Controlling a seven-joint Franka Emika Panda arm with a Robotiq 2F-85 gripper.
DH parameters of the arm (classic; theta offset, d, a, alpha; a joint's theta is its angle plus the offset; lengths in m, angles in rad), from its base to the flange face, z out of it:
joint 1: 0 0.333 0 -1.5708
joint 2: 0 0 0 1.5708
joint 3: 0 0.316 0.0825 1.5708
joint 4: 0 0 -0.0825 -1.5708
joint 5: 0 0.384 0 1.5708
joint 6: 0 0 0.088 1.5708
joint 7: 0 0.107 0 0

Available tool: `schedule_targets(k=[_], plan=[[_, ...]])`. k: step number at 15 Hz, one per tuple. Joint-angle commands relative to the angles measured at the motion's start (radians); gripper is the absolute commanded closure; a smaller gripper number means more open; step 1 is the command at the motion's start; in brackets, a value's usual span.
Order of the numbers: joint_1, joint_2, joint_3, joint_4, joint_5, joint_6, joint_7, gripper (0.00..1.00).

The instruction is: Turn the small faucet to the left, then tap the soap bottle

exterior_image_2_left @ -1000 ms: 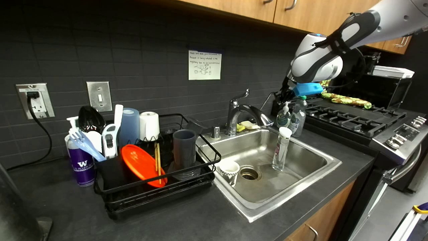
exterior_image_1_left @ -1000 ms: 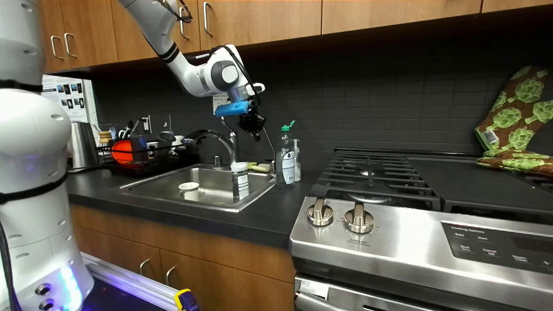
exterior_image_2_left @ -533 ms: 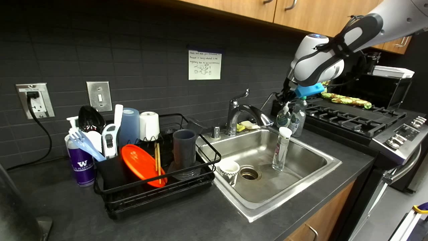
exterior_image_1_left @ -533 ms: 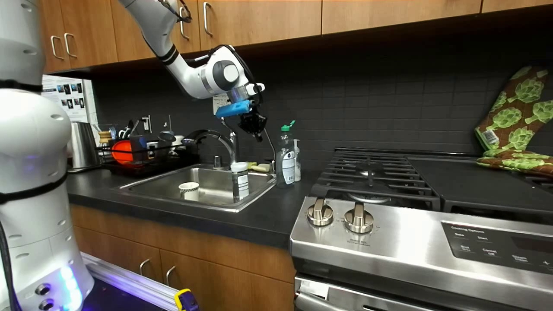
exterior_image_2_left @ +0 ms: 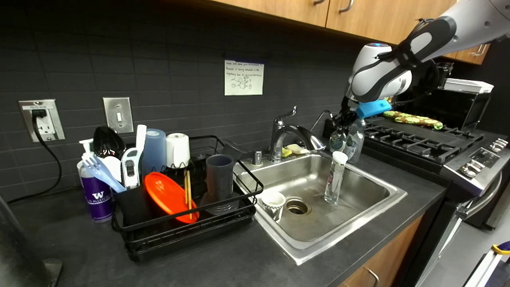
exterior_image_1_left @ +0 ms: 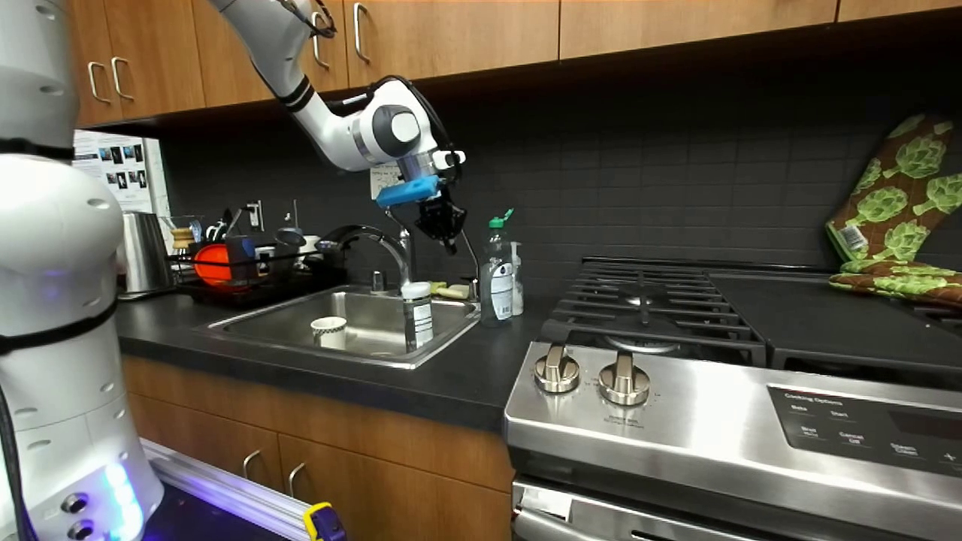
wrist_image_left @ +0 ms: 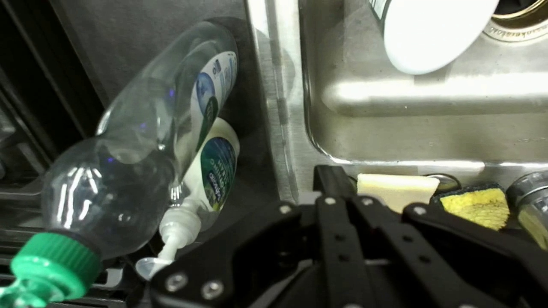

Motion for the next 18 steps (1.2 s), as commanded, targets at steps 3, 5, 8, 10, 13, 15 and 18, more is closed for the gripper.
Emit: schedule_targets(k=[3,5,8,10,13,15,18], plan=[[-0.001,-0.015,-0.004,-0.010,0.050,0.042,-0.022,1.00],[0.000,-0.016,-0.005,-0.013,0.045,0.072,-0.015,1.00],[0.000,-0.016,-0.003,-0.018,0.057,0.110,-0.020,1.00],[0.000,-0.016,-0.002,-0.022,0.067,0.124,-0.023,1.00],[0.000,-0.015,-0.006,-0.020,0.050,0.129,-0.012,1.00],[0.000,-0.016,-0.004,-0.021,0.066,0.135,-0.017,1.00],[0.002,-0.020,0.001,-0.028,0.099,0.144,-0.025,1.00]])
